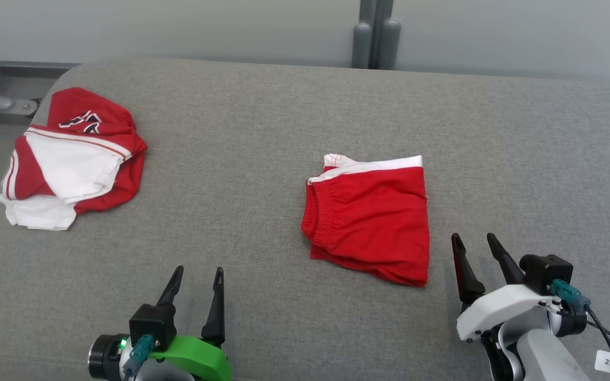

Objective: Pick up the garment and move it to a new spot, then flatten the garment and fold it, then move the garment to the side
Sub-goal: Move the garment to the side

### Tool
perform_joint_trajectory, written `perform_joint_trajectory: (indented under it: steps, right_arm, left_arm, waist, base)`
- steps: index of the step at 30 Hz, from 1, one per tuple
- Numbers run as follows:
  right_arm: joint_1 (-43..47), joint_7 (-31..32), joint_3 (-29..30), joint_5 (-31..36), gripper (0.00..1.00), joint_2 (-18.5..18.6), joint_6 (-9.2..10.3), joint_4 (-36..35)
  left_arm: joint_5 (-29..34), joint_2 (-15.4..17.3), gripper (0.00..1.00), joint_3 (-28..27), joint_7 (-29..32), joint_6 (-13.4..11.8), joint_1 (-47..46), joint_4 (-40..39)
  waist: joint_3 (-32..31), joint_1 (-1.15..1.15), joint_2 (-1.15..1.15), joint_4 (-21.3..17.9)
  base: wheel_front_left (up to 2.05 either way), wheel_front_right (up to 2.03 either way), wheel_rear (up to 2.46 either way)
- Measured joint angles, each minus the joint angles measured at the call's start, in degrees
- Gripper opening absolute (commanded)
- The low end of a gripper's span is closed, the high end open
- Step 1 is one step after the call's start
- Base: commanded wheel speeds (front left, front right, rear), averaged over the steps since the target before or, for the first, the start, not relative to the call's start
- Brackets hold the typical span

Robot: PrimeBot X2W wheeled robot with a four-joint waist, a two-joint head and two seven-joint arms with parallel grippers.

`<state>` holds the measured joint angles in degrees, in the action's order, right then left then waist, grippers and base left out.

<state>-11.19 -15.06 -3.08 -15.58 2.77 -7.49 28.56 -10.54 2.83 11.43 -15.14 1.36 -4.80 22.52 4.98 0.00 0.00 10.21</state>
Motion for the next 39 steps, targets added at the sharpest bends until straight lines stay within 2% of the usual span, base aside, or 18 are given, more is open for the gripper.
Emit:
perform_joint_trajectory:
  steps: [8,12,16,20,21,22,23,31,39]
  right_arm:
    - [-5.65,0.0,-0.9,-2.05,1.0,0.02,0.0,6.24]
    - [-7.23,0.0,1.19,-1.76,1.0,-0.02,0.0,8.69]
    - [-8.25,0.0,5.65,-0.67,1.0,0.01,0.0,13.3]
    - [-10.0,-0.01,5.54,-1.43,1.0,0.01,0.0,17.45]
    - [-10.39,-0.04,4.97,-2.04,0.91,0.04,0.0,18.15]
    - [-10.71,-0.18,4.2,-2.49,0.35,0.11,0.0,18.75]
    - [-11.0,-0.18,3.69,-2.97,0.0,0.12,0.0,19.11]
    - [-9.98,-0.08,4.03,-4.88,0.0,-0.05,-0.04,16.92]
    - [-7.79,-0.08,3.85,-5.23,0.0,-0.01,-0.04,14.71]
  left_arm:
    - [0.0,-0.02,1.0,2.35,0.01,0.12,-0.63,0.14]
    - [-0.08,0.0,1.0,2.54,0.0,0.11,-0.63,0.16]
    - [-0.09,0.0,1.0,2.42,0.0,0.11,-0.62,0.18]
    - [-0.08,0.0,1.0,2.05,0.0,-0.11,-0.53,0.09]
    - [-0.08,0.01,1.0,1.91,0.01,-0.18,-0.51,0.09]
    - [-0.09,0.01,1.0,1.83,0.01,-0.31,-0.51,0.11]
    - [-0.09,0.01,1.0,1.88,0.01,-0.35,-0.51,0.12]
    - [0.12,-0.01,1.0,0.77,0.01,-0.35,-0.43,-0.45]
    - [1.12,-0.02,1.0,-0.82,0.0,0.51,-0.22,-0.85]
  waist:
    - [1.64,0.0,0.0,6.46]
    - [2.11,0.0,0.0,8.93]
    - [2.62,0.0,0.0,11.83]
    - [3.22,0.0,0.0,14.08]
    - [3.37,0.0,0.0,14.2]
    - [3.46,0.0,0.0,14.15]
    - [3.51,0.0,0.0,14.0]
    - [2.74,0.0,0.0,10.31]
    - [1.69,0.0,0.0,1.77]
  base:
    - [0.0,0.0,0.0]
    - [0.0,0.0,0.0]
    - [0.0,0.0,0.0]
    - [0.0,0.0,0.0]
    - [0.0,0.0,0.0]
    - [0.0,0.0,0.0]
    - [0.0,0.0,0.0]
    - [0.0,0.0,0.0]
    - [0.0,0.0,0.0]
